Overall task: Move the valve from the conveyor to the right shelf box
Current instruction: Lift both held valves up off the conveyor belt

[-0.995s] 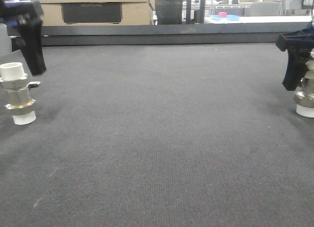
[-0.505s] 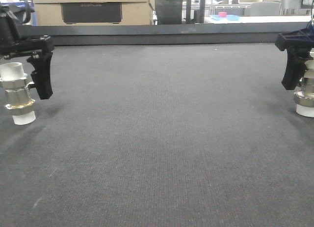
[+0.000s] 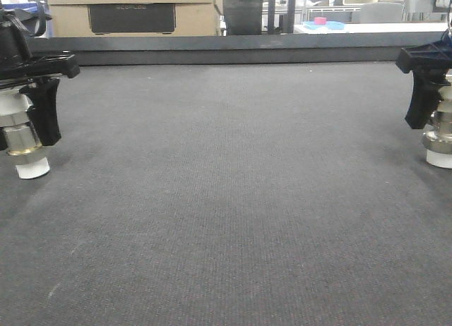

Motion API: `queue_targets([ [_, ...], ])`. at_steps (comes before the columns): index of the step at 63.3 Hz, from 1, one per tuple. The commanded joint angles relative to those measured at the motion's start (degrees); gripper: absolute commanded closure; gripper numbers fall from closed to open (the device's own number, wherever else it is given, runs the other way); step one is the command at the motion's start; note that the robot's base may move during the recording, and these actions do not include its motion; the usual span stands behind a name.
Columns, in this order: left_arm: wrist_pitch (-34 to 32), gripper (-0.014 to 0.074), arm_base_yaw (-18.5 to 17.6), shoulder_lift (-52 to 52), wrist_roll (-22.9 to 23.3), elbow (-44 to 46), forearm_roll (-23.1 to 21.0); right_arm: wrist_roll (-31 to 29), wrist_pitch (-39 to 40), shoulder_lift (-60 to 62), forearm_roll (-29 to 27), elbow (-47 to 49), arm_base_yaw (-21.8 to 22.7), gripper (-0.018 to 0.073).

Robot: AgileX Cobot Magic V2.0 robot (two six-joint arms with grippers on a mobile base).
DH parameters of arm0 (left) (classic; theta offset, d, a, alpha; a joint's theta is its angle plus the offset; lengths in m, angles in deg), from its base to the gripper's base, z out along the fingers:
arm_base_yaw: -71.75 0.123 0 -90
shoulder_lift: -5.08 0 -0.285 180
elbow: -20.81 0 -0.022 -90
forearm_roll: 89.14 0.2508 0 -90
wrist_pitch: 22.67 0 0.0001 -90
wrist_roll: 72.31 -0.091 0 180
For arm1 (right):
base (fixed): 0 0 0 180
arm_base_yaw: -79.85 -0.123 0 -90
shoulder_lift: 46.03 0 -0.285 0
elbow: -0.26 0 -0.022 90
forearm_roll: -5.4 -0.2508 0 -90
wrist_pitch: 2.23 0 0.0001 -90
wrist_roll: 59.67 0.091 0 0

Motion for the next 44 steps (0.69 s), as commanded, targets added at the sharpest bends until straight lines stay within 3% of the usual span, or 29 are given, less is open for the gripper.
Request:
queue_targets([
  [1, -0.1, 0.0699, 0.3, -0.2, 0.1, 0.5, 0.2, -0.5, 0.9, 0.6, 0.1, 0.6, -0.1, 0.0727],
  [24, 6.3, 0.0707, 0.3, -1.0, 0.1, 2.0, 0.2, -0.5, -0.3, 5.2, 0.1, 0.6, -0.1, 0.0727],
  [44, 7.5, 0.0707, 0.3, -8.2, 0.1, 6.1, 0.2, -0.5, -0.9, 14.2, 0.1, 0.6, -0.1, 0.0727],
])
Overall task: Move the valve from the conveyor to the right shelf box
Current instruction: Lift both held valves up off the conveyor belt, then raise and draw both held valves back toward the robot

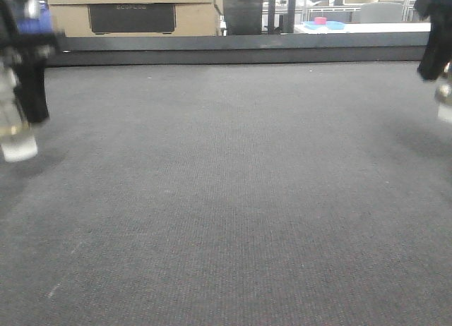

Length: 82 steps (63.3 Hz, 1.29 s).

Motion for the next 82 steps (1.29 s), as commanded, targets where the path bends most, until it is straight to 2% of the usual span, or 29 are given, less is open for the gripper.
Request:
queue_targets([
  [1, 0.6, 0.0707, 0.3, -4.1, 0.1, 2.6, -0.2, -0.5, 0.9, 3.8, 0.2, 0.6, -0.1, 0.0727],
  [17, 0.9, 0.0707, 0.3, -9.9, 0.1, 8.8, 0.4, -0.5, 1.0, 10.7, 0.2, 0.8, -0.1, 0.0727],
  [34, 0.9, 0.0707, 0.3, -12.2, 0.1, 16.5, 1.1, -0.5, -1.0, 14.9, 0.1, 8.4, -0.1, 0.0727],
  [44, 0.9, 0.0707, 0.3, -12.2, 0.1, 17.0, 1.3, -0.5, -2.9, 15.2, 0.1, 11.7, -0.1, 0.0727],
  [82, 0.9, 0.0707, 0.3, -12.1, 0.1, 17.0, 1.3, -0.5, -3.5, 15.2, 0.1, 11.7, -0.1, 0.0727],
])
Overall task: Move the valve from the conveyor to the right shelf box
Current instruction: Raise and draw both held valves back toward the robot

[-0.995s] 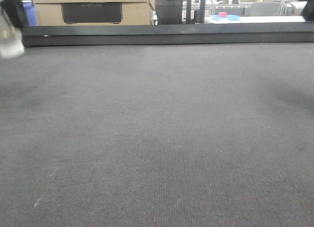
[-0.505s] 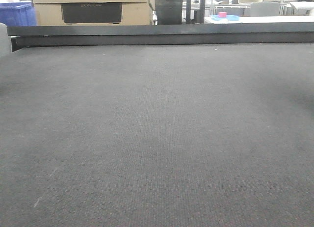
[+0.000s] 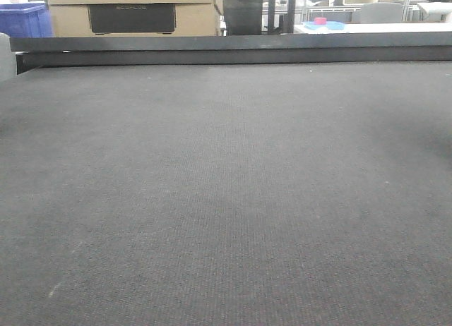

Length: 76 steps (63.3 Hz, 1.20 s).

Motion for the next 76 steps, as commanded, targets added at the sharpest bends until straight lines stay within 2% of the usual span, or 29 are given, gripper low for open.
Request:
queue_targets([
  [1, -1.3, 0.0707, 0.3, -0.5, 0.1, 0.9, -0.3, -0.5, 2.4, 0.8, 0.2, 0.8, -0.1, 0.0727],
  [26, -1.3, 0.0707, 0.3, -0.5, 0.1, 0.9, -0.3, -0.5, 2.8, 0.8, 0.2, 0.8, -0.1, 0.0727],
  [38, -3.3, 0.0707, 0.3, -0.5, 0.1, 0.9, -0.3, -0.5, 2.8, 0.8, 0.2, 0.8, -0.1, 0.0727],
  [56, -11.7, 0.0707, 0.3, -0.5, 0.1, 0.9, -0.3, -0.5, 2.8, 0.8, 0.2, 0.8, -0.1, 0.0727],
  [76, -24.6, 0.0707, 0.3, -0.5, 0.1, 0.9, -0.3, -0.5, 3.4, 0.8, 0.2, 0.8, -0.1, 0.0727],
])
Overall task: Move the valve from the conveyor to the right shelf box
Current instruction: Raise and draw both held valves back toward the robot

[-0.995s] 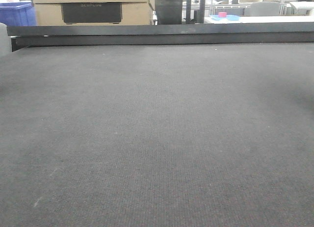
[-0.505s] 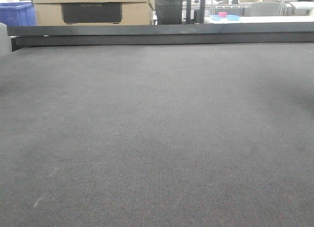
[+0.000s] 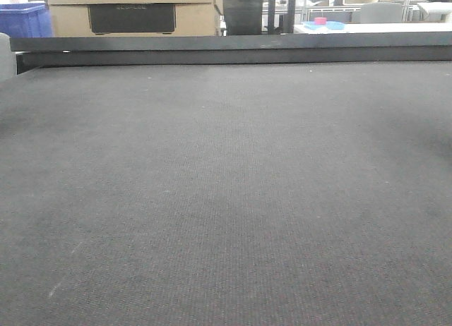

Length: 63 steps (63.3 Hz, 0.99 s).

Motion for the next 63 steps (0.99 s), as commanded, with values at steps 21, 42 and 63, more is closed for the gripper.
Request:
queue_targets([
  [21, -16.0, 0.0707, 0.3, -0.5, 0.1, 0.9, -0.3, -0.5, 13.1, 0.8, 0.2, 0.8, -0.1, 0.0727],
  [42, -18.7, 0.0707, 0.3, -0.5, 0.1, 0.9, -0.3, -0.5, 27.1, 0.8, 0.2, 0.8, -0.1, 0.0727],
  [63, -18.7, 0.0707, 0.3, -0.5, 0.1, 0.9, -0.3, -0.5, 29.0, 0.8, 0.2, 0.8, -0.1, 0.0727],
])
